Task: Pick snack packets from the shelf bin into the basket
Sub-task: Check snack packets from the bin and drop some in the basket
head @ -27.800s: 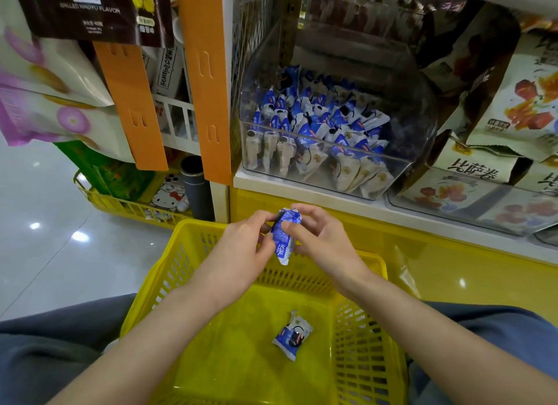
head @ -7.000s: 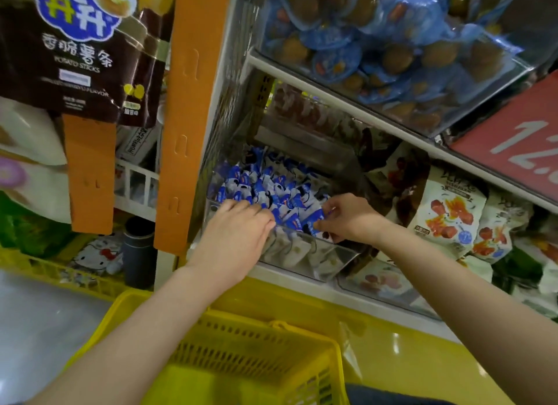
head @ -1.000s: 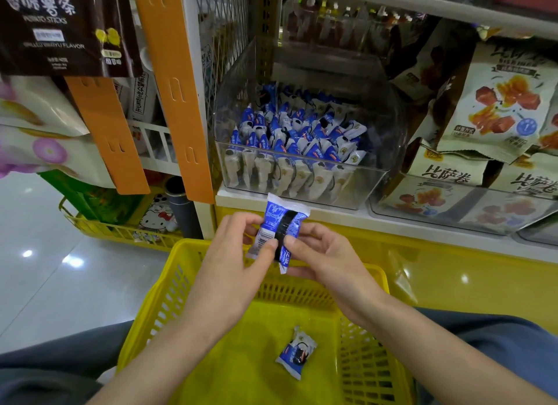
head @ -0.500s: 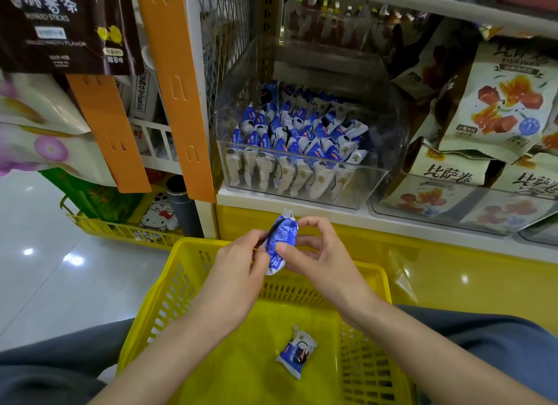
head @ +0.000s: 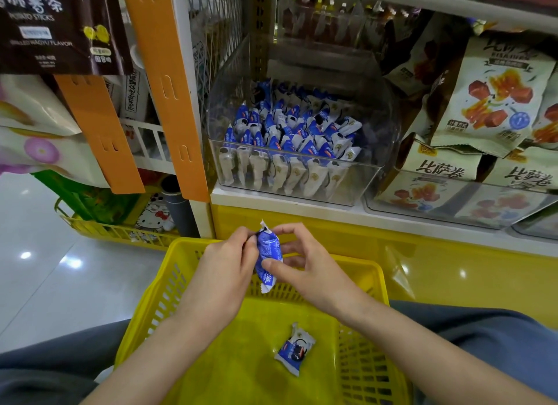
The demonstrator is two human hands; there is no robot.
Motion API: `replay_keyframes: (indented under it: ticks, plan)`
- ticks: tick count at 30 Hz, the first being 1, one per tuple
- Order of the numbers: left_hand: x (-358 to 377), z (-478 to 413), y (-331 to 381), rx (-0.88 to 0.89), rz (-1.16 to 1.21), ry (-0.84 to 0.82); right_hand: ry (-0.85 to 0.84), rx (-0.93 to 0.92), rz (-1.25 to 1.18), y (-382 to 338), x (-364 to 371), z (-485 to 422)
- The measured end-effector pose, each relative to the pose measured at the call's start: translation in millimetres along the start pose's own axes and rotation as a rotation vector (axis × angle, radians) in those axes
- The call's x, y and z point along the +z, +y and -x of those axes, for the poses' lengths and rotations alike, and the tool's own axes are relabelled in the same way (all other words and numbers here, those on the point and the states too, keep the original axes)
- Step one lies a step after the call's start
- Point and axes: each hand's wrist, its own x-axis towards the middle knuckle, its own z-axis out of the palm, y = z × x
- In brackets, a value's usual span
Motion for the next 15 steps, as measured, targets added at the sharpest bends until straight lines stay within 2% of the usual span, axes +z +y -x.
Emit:
replay_keyframes:
  ticks: [6,9,12,15]
  plan:
    - [-0.6,0.4,-1.1,0.054,-0.113,0.013,-0.048,-0.027,0.028,2.8,1.5,1.4]
    - [-0.4,-1.6,-2.8,0.01,-0.075,0.027,-0.059,-0.045,0.064,2.5,1.4,1.4]
    - [3.5,3.1,1.7,-0.009,0.008,0.04,-0.001,-0.068,0.05,2.2,0.2,-1.9]
    - [11.5,11.6,8.5,-0.031,0.082,-0.022,0.094,-0.054,-0.031,1.4,-4.5,-7.8]
